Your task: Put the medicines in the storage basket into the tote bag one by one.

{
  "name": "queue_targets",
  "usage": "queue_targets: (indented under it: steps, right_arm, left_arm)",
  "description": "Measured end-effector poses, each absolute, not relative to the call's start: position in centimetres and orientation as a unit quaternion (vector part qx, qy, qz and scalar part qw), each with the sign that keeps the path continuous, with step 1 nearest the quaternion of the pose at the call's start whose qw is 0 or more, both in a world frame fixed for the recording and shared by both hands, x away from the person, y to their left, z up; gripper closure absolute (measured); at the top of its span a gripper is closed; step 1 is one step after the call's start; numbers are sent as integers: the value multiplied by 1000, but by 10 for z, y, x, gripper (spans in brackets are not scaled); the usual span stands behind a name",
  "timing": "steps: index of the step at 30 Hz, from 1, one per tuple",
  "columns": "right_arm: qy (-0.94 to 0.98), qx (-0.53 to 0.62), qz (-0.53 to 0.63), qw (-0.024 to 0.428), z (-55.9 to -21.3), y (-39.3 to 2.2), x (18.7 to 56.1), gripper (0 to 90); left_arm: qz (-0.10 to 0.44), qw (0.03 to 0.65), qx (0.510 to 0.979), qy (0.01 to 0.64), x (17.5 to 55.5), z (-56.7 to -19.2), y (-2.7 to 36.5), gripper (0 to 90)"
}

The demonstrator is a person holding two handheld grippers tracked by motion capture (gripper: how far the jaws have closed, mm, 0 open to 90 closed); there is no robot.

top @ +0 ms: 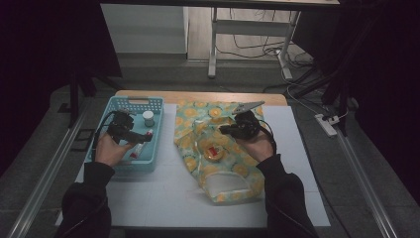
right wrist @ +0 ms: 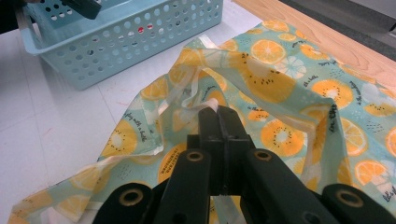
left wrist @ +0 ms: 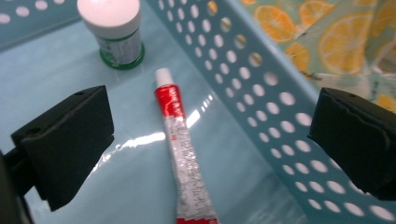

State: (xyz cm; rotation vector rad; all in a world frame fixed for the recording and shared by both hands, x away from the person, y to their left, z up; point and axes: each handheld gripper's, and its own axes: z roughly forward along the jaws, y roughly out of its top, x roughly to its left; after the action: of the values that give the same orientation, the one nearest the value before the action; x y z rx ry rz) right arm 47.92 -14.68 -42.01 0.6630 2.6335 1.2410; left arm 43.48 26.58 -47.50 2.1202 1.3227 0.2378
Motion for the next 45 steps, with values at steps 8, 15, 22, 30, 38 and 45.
queue_targets:
  steps: [8, 15, 22, 30, 38, 45]
  right_arm:
    - [880, 220, 414, 77, -420, -147, 479, 900]
    - [881, 219, 413, 76, -420, -147, 479, 900]
    - [881, 219, 413, 76, -420, -147, 480, 900]
    - [881, 218, 412, 76, -420, -147, 480, 900]
    - [882, 217, 412, 75, -420, -147, 480, 900]
    - [881, 217, 413, 76, -420, -147, 479, 900]
  left_arm:
    - [56, 275, 812, 512, 451, -492, 266, 0]
    - [48, 231, 825, 514, 457, -502, 259, 32]
    - [53, 189, 836, 513, 458, -509, 254, 152]
    - [48, 176, 839, 513, 458, -513, 252, 401]
    - [44, 172, 838, 517, 459, -513, 252, 575]
    - [35, 177, 830, 528, 460, -513, 255, 667]
